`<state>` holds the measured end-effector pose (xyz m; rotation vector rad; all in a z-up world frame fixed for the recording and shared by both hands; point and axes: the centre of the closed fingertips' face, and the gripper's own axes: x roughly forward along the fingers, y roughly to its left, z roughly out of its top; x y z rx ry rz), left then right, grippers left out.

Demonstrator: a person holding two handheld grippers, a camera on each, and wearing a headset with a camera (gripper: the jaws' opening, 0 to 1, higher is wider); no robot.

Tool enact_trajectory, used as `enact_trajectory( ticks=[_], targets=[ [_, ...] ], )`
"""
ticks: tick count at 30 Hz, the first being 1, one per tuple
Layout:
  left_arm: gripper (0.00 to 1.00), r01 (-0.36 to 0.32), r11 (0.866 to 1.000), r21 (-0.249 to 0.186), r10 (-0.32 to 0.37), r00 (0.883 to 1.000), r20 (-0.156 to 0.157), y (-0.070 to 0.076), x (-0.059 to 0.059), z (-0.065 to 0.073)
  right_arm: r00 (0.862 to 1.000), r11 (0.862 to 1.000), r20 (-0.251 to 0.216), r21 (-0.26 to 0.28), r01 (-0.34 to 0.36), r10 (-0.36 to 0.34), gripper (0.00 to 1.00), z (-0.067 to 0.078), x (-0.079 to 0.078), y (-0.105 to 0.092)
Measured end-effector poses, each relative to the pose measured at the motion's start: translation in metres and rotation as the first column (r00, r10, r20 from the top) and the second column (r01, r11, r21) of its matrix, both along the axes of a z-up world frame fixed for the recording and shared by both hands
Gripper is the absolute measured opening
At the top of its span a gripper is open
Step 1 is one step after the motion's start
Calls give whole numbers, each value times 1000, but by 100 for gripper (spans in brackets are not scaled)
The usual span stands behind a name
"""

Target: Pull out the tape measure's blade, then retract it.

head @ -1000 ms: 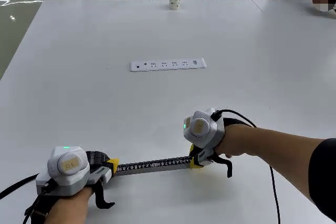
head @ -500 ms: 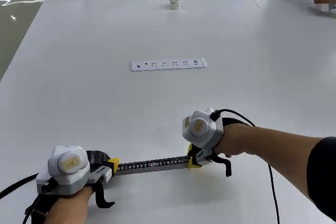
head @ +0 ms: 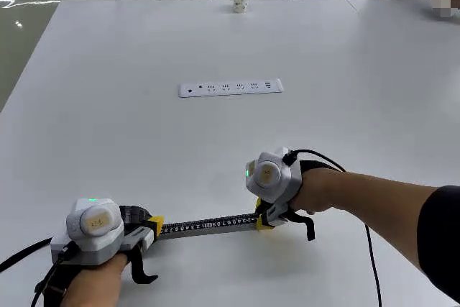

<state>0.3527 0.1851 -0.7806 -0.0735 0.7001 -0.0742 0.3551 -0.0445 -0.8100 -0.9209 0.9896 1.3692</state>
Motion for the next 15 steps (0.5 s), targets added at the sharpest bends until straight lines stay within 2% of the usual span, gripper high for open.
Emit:
enact_trajectory(
  ticks=[15],
  targets=[
    [64, 20, 1000, -10, -20, 1000, -7, 0, -1, 0, 1000, 1000, 1, -14, 1, -1, 10, 0, 0, 4]
  ],
)
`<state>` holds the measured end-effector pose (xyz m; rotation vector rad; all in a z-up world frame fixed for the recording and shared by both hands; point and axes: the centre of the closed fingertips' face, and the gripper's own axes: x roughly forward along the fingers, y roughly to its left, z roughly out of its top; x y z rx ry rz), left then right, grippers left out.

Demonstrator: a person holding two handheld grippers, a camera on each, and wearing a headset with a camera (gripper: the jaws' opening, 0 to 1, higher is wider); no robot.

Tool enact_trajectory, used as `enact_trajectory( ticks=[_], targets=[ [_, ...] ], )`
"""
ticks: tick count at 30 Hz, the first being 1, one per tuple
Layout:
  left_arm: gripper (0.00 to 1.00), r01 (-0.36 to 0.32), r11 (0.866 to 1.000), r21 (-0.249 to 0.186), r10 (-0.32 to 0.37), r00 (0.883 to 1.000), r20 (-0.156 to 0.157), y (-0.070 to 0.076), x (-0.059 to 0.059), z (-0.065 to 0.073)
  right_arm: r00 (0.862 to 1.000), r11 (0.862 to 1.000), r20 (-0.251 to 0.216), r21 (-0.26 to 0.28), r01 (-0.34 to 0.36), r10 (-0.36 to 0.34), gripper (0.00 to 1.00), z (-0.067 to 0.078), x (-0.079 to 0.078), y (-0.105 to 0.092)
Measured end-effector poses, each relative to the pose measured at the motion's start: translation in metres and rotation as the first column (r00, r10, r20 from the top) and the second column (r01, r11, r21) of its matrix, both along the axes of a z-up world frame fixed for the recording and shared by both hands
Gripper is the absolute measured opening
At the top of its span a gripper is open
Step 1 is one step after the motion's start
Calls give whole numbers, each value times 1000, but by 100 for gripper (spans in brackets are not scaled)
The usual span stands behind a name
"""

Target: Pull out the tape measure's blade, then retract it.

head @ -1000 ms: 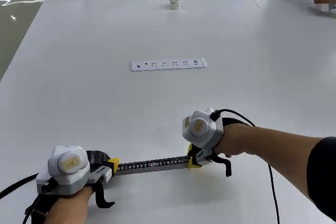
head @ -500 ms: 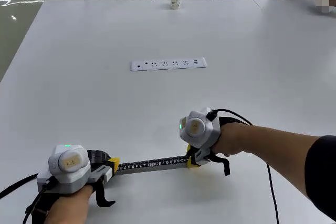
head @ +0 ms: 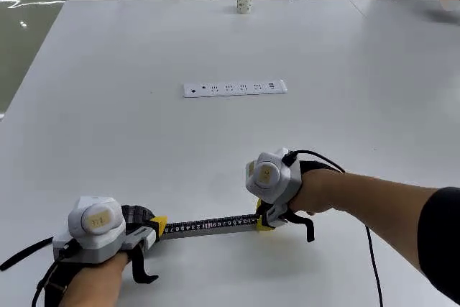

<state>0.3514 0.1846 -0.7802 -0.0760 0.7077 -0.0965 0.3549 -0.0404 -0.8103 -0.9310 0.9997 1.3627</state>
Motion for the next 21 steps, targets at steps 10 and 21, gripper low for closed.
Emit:
enact_trajectory(
  ticks=[10, 21],
  targets=[
    [64, 5, 1000, 1, -5, 1000, -5, 0, 0, 0, 1000, 1000, 4, -1, -12, 12, 10, 0, 0, 3],
    [64, 10, 1000, -2, -10, 1000, -9, -1, 1, 0, 999, 999, -2, 3, -33, 33, 10, 0, -1, 6]
  ],
)
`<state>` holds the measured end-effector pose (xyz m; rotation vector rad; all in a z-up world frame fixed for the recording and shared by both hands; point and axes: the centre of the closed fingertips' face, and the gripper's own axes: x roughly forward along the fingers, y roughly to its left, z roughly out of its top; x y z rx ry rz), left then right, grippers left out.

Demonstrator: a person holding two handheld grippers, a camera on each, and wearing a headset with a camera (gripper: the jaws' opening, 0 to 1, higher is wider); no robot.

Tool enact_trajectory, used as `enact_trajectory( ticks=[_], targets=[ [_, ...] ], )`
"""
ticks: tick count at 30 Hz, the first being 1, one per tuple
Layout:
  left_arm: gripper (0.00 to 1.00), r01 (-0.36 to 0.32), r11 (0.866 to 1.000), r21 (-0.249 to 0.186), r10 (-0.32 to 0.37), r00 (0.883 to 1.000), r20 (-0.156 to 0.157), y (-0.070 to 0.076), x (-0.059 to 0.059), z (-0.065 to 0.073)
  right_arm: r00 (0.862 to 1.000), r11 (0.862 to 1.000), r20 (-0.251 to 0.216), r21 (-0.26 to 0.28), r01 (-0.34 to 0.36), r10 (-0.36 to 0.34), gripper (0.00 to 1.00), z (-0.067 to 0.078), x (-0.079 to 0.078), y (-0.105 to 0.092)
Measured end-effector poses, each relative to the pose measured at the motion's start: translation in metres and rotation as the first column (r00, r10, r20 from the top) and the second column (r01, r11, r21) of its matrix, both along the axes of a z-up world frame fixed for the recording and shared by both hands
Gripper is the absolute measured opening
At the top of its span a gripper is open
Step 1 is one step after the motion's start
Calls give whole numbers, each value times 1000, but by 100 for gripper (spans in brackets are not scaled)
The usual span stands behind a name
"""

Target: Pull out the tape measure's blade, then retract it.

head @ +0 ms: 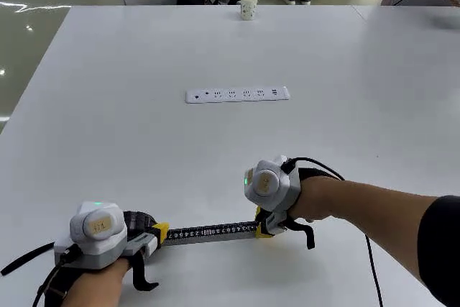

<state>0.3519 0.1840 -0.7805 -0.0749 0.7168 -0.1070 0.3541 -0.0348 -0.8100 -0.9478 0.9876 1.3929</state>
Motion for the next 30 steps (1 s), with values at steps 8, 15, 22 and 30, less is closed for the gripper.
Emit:
enact_trajectory(
  ticks=[8, 15, 22, 30],
  targets=[
    [64, -1, 1000, 1, 1, 1000, 1, 0, 0, 0, 1000, 1000, 0, 3, 4, -4, 10, 0, 0, 2],
    [64, -2, 1000, -1, 2, 1000, -3, 0, 1, 0, 1000, 1000, -1, 5, 6, -6, 10, 0, -1, 5],
    [64, 0, 1000, -1, 0, 1000, -6, 0, 0, 1, 1000, 1000, 2, 7, 0, 0, 10, 0, 0, 8],
    [64, -1, 1000, -1, 1, 1000, -7, 1, 0, 0, 1000, 1000, 7, 11, -1, 1, 10, 0, -1, 11]
  ],
)
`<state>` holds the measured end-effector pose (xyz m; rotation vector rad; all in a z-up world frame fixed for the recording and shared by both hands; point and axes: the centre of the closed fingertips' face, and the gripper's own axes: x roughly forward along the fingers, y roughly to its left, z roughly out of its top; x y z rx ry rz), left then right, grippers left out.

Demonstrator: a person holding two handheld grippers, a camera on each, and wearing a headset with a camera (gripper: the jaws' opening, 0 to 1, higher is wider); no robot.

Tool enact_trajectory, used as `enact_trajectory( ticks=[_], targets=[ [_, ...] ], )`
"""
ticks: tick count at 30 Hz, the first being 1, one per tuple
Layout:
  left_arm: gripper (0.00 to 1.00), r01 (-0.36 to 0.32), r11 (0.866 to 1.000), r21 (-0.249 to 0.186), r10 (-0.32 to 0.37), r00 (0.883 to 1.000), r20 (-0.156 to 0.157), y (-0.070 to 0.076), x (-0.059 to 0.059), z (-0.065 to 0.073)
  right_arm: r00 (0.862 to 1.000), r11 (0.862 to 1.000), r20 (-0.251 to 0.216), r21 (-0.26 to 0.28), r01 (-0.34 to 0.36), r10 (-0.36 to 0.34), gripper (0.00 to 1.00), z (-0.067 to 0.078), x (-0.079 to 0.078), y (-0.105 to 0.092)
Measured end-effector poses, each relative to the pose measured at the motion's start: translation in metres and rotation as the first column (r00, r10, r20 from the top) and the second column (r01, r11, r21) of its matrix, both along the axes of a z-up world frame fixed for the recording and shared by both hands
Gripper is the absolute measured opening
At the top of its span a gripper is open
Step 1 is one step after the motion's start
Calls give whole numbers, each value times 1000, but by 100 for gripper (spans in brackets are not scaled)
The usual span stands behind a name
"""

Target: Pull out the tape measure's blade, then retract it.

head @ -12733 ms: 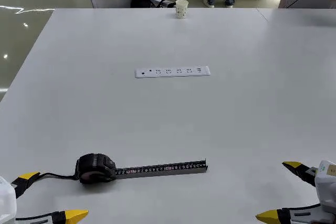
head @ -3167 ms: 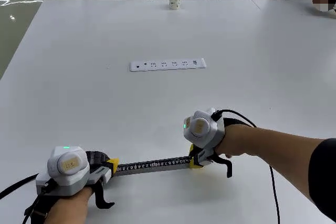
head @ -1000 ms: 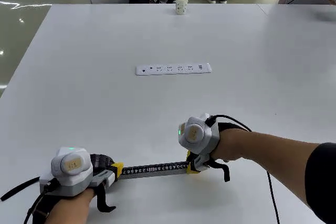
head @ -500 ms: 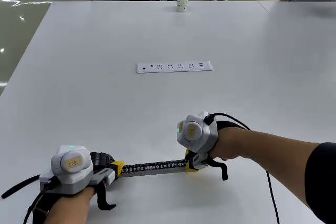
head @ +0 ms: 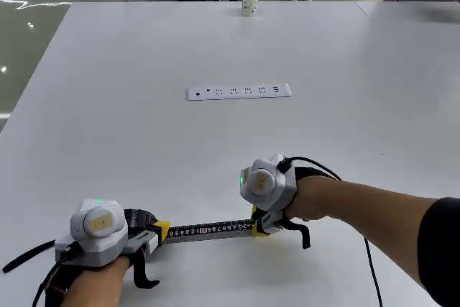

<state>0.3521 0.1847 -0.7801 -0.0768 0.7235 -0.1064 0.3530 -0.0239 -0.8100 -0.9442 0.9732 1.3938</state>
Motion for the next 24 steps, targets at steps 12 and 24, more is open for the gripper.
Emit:
enact_trajectory(
  ticks=[12, 24],
  targets=[
    [64, 1, 1000, -1, -1, 1000, -3, 0, -1, -1, 1000, 1000, -6, 8, -4, 4, 10, 0, 0, 5],
    [64, 3, 1000, -1, -3, 1000, -4, 0, 0, -1, 1000, 1000, -18, 15, 8, -8, 10, 0, -1, 8]
  ],
)
